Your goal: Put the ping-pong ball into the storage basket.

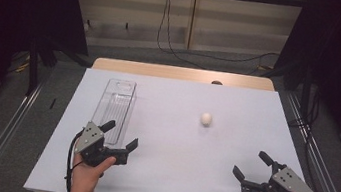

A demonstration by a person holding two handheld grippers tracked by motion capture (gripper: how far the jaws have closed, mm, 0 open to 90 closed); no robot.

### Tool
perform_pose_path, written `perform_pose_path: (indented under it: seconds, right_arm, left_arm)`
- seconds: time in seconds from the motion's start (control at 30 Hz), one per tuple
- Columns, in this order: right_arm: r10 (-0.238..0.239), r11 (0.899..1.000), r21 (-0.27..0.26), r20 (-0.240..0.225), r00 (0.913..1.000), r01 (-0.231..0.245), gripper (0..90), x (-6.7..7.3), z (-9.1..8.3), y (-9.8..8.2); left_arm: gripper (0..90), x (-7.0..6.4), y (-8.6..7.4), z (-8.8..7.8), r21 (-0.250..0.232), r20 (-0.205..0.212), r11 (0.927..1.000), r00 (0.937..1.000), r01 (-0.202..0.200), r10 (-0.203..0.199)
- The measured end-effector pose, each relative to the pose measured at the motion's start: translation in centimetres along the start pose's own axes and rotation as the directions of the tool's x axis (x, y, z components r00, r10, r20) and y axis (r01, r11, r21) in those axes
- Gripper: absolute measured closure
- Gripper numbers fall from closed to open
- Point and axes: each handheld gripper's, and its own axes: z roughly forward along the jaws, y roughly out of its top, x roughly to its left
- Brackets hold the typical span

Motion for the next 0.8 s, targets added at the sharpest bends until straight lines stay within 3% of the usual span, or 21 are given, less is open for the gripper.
perform_pose_path:
  seconds: [0.8]
  right_arm:
    - [0.003,1.000,0.005,-0.004,1.0000,-0.003,0.6,0.0,0.0,0.0]
  left_arm:
    - [1.6,-1.9,0.3,2.6,0.021,0.029,0.9997,0.9996,-0.009,0.008]
